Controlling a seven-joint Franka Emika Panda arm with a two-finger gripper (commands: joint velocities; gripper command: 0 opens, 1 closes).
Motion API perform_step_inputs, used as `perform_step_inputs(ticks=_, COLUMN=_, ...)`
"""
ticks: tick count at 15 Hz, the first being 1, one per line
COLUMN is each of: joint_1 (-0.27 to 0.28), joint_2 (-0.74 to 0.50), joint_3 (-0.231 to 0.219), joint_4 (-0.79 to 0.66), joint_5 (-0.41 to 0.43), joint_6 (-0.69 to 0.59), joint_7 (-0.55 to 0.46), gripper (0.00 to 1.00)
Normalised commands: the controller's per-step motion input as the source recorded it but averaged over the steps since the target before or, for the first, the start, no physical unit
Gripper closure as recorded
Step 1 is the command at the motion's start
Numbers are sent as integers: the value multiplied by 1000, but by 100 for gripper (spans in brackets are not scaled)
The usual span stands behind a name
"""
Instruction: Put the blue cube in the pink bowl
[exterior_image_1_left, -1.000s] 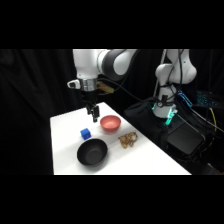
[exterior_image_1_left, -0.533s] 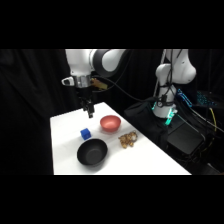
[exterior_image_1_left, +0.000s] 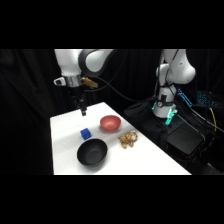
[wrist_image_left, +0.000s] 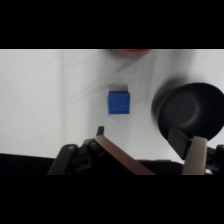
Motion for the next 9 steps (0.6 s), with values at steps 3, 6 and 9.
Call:
perform_step_inputs(ticks=3, joint_1=-139, joint_2=332, joint_3=74, joint_4=425, joint_5=68, joint_6=-105, joint_7=-307, gripper=0)
perform_step_inputs(ticks=6, joint_1=-152, joint_2=285, joint_3=116, joint_4=349, joint_5=135, joint_6=-10, joint_7=-255, gripper=0)
perform_step_inputs(ticks=9, joint_1=-133, joint_2=239, joint_3=132, joint_4=248, joint_5=159, joint_6=61, joint_7=-183, gripper=0)
